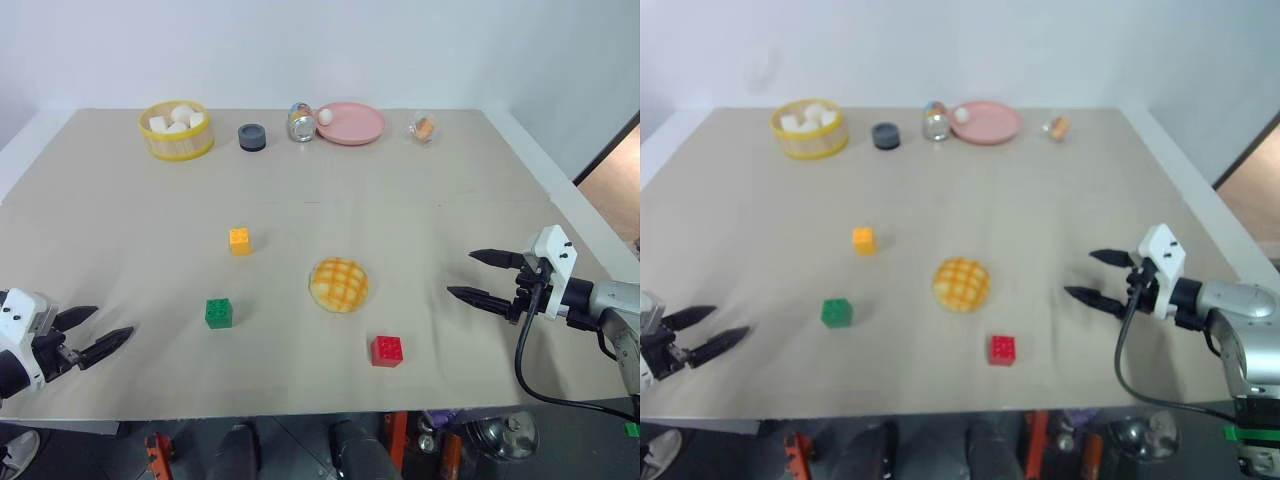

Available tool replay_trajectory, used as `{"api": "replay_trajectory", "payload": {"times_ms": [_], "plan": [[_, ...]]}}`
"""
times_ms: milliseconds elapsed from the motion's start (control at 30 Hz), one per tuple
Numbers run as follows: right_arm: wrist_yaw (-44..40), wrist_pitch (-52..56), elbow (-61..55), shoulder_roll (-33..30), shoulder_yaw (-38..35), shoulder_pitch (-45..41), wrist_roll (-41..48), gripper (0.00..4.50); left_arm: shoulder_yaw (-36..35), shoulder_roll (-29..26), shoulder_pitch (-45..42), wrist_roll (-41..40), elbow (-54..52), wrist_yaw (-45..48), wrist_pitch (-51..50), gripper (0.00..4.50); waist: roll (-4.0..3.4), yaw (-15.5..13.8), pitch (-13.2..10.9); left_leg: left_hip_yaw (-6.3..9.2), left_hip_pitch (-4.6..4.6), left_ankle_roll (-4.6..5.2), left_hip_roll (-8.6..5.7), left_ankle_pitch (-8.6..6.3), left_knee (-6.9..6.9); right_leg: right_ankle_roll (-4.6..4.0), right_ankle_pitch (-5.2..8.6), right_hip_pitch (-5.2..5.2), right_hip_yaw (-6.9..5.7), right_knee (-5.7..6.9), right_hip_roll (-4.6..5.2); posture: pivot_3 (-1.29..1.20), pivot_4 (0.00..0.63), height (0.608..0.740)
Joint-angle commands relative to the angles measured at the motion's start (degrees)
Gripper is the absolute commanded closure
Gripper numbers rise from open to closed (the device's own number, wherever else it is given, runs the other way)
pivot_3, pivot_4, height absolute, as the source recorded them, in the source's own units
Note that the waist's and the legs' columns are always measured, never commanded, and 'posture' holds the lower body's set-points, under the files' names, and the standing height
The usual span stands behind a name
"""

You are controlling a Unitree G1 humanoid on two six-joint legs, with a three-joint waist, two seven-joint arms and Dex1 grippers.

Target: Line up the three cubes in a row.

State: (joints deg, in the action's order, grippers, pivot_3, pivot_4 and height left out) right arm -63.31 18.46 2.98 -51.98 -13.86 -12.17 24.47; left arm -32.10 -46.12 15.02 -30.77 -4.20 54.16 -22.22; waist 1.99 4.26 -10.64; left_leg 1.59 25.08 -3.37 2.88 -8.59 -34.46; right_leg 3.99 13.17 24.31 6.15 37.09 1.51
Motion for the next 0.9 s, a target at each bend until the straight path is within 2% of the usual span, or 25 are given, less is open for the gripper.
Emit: {"api": "replay_trajectory", "payload": {"times_ms": [33, 200, 367, 500, 667, 900], "plan": [[0.8, -0.6, 0.2, 1.0, 0.0, -2.6, 0.2, 0.0, -1.5, 1.3, -1.9, -1.1, -0.3, -0.4, 2.2, 0.05, 0.0, 0.0, 0.0, 0.0, 0.0, 0.0, 0.0, 0.0, 0.0, 0.0, 0.0, 0.0, 0.0, 0.0, 0.0, 0.0, 0.15, 0.74], [1.2, -0.9, 0.8, 2.6, 0.8, -4.0, 0.0, 0.0, -0.5, 2.6, -5.0, -2.1, 0.9, 1.7, 3.8, 0.05, 0.02, 0.0, 0.0, 0.0, -0.04, 0.03, 0.02, 0.02, -0.08, -0.01, -0.11, -0.04, 0.01, 0.05, -0.04, 0.0, 0.15, 0.74], [1.9, -2.2, 1.2, 3.0, 0.8, -4.5, -0.4, 0.0, 0.9, 0.3, -6.3, -1.9, 2.8, 6.6, 4.5, 0.05, 0.01, 0.0, 0.0, -0.04, -0.02, 0.02, 0.03, 0.01, -0.06, 0.03, -0.08, -0.02, 0.04, 0.05, -0.04, 0.0, 0.15, 0.74], [0.4, -1.2, 0.6, 3.5, 5.2, -10.7, -1.1, 0.0, 2.9, -2.8, -14.4, -4.7, 2.1, 11.0, 3.2, 0.05, 0.02, 0.0, 0.0, -0.03, -0.01, 0.03, 0.04, 0.02, -0.1, 0.02, -0.12, 0.0, 0.04, 0.1, -0.08, 0.0, 0.15, 0.74], [-3.4, -0.4, 2.9, 6.1, 11.7, -19.8, -1.8, 0.0, 10.0, -5.3, -24.3, -6.4, -2.8, 12.4, -1.8, 0.05, 0.02, 0.1, 0.0, -0.03, -0.05, 0.13, 0.06, 0.12, -0.16, 0.02, -0.35, -0.04, 0.05, 0.1, -0.1, 0.0, 0.15, 0.74], [-9.0, -5.1, 8.2, 11.4, 20.4, -25.8, -6.3, 0.0, 21.3, -3.9, -30.6, -6.7, -10.7, 13.5, -6.0, 0.05, 0.01, 0.1, 0.0, 0.01, 0.03, 0.14, 0.07, 0.08, -0.05, 0.34, -0.22, -0.03, 0.06, 0.14, -0.18, 0.0, 0.15, 0.74]]}}
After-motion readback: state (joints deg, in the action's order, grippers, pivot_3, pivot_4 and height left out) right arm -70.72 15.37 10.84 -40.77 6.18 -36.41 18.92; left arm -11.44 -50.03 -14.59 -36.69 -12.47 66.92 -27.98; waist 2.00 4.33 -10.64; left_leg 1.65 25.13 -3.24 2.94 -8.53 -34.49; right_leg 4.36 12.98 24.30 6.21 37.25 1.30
